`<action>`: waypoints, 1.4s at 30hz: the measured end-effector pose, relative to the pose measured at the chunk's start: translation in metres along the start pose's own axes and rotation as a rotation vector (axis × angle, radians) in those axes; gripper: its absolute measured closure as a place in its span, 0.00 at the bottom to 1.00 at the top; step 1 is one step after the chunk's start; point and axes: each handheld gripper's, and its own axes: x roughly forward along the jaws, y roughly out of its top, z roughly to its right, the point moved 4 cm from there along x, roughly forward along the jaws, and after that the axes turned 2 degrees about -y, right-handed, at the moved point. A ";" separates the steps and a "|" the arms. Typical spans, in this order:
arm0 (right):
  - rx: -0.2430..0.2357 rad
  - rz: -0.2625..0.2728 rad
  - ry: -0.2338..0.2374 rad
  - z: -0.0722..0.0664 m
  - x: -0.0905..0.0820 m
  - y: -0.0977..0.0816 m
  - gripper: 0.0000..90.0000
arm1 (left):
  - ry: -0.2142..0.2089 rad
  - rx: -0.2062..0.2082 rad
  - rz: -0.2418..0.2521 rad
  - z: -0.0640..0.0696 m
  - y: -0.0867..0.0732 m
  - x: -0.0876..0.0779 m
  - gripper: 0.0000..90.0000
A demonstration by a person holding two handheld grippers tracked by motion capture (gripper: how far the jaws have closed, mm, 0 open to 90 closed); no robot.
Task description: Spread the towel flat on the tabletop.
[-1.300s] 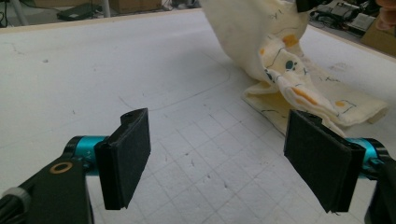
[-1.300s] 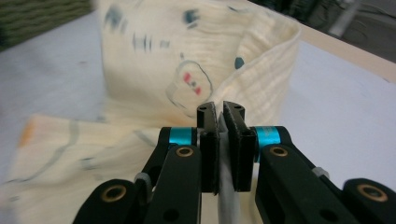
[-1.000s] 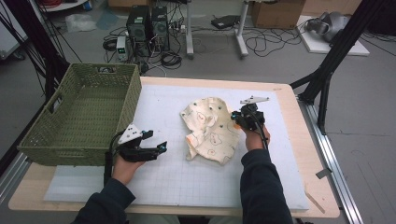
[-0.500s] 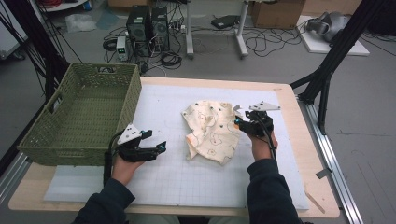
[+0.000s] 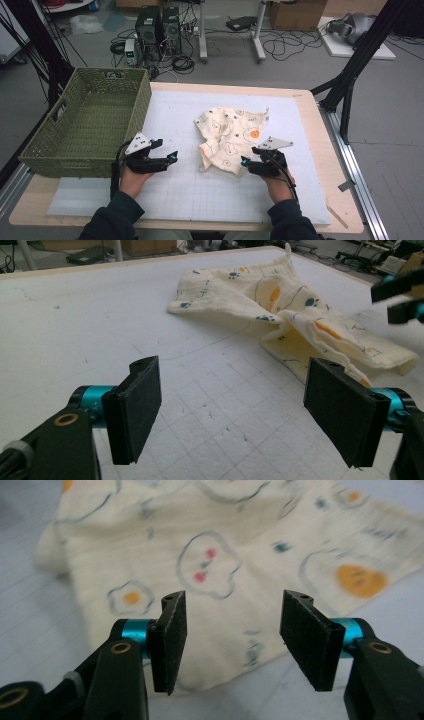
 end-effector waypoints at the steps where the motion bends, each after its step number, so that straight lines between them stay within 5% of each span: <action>1: -0.005 -0.020 0.013 -0.004 0.003 -0.004 0.46 | 0.000 -0.001 -0.001 0.000 0.000 0.000 0.26; 6: -0.042 -0.093 0.036 -0.016 0.015 -0.018 0.52 | -0.001 0.002 -0.002 0.000 0.000 0.000 0.26; 11: -0.077 -0.117 0.084 -0.017 0.010 -0.018 0.93 | 0.002 -0.001 -0.003 -0.001 -0.001 0.000 0.26; 13: -0.081 -0.134 0.100 -0.017 0.006 -0.019 0.97 | 0.003 -0.001 -0.004 -0.001 -0.001 0.000 0.26; 24: -0.079 -0.173 0.074 0.001 -0.039 -0.036 0.97 | 0.003 -0.001 -0.015 -0.001 -0.002 0.002 0.26; 31: -0.109 -0.239 0.002 0.011 -0.058 -0.055 0.96 | -0.011 -0.005 -0.030 0.002 -0.003 0.006 0.28; 42: -0.077 -0.063 -0.020 0.015 -0.057 -0.025 0.63 | -0.056 -0.018 -0.092 0.015 0.004 0.039 0.32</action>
